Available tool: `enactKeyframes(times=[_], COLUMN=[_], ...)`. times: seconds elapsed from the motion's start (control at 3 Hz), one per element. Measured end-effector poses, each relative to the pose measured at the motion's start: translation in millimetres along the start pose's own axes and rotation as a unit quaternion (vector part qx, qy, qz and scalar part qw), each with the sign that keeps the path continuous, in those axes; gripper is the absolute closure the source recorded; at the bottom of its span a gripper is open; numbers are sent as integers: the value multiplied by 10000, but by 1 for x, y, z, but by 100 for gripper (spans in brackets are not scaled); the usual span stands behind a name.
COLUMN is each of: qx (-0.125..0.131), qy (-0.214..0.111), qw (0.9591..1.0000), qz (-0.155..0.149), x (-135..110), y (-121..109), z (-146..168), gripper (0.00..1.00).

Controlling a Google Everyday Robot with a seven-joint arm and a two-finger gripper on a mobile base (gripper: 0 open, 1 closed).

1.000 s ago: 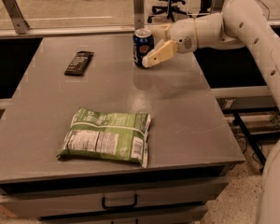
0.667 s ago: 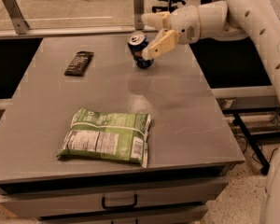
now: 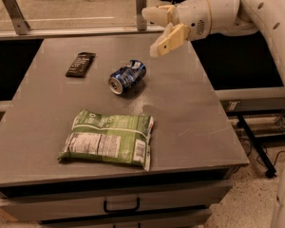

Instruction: Knock pepsi can over

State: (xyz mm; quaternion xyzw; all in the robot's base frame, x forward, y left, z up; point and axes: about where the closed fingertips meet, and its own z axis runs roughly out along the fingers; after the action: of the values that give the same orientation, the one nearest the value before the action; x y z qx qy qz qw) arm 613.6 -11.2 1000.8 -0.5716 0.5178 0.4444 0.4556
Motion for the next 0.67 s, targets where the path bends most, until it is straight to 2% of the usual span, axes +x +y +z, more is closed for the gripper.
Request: enactKeyframes(times=[0.33,0.67], qx=[317,1157], qy=[166,848], qw=[9993,9887], qz=[-84,-434], x=[2,1], y=[-4,-20], z=[-20,-63], gripper=[0,0])
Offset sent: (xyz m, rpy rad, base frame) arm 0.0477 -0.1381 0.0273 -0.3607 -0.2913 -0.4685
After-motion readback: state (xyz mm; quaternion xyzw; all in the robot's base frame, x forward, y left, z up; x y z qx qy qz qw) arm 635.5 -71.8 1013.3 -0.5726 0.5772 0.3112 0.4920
